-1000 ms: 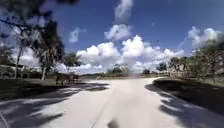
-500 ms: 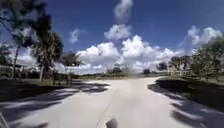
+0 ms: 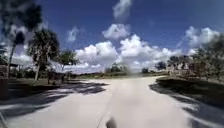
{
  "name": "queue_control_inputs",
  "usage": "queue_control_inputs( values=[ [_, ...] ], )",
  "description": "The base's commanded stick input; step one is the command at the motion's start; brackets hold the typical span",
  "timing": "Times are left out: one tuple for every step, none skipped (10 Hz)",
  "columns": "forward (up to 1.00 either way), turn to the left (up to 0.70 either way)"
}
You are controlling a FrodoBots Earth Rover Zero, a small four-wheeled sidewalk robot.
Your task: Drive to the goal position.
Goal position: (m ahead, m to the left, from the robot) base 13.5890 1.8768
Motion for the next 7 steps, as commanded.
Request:
queue_control_inputs(
  values=[
    [0.70,0.00],
    [0.70,0.00],
    [0.70,0.00],
    [0.70,0.00],
    [0.70,0.00],
    [0.70,0.00],
    [0.70,0.00]
  ],
)
